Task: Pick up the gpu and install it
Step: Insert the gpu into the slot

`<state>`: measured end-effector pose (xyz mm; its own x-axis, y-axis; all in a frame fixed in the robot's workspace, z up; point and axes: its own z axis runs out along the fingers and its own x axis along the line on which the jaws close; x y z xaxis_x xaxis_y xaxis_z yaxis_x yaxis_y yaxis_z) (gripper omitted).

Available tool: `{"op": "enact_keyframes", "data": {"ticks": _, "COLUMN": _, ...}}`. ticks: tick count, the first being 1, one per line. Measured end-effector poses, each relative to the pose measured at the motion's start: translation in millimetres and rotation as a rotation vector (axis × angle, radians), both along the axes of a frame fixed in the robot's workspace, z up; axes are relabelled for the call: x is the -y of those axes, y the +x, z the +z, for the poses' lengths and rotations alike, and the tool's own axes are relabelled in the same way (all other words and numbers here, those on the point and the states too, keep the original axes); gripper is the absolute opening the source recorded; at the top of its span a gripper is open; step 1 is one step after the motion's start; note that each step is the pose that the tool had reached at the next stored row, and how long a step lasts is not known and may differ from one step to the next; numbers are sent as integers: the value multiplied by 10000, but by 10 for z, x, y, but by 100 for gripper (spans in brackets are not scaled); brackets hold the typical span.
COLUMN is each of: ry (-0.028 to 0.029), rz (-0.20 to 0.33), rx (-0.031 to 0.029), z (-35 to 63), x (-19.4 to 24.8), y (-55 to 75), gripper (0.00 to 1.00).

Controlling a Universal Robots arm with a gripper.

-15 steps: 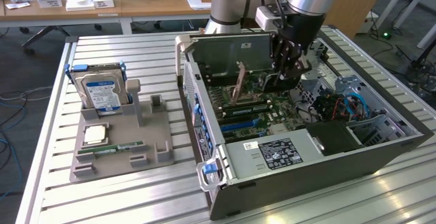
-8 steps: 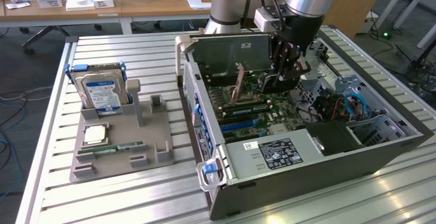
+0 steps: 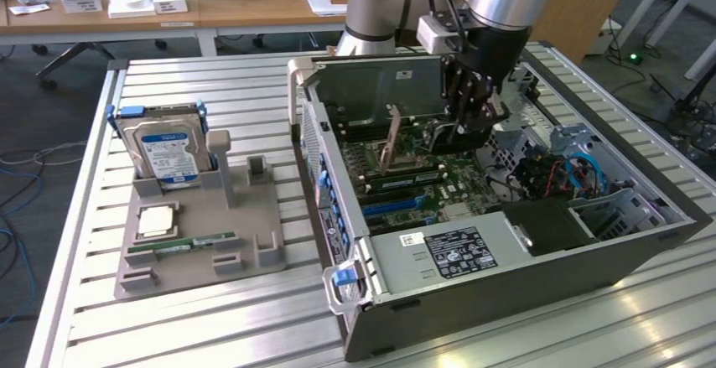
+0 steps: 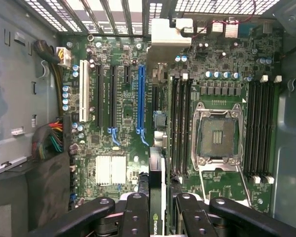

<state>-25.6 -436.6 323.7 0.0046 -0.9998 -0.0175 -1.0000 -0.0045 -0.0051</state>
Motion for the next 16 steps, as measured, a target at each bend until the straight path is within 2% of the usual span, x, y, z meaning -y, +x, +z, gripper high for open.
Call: {"op": "enact_keyframes", "data": {"ticks": 16, "ry": 1, "rz": 0, "rx": 9, "z": -80, "x": 0, "y": -17, "gripper": 26}}
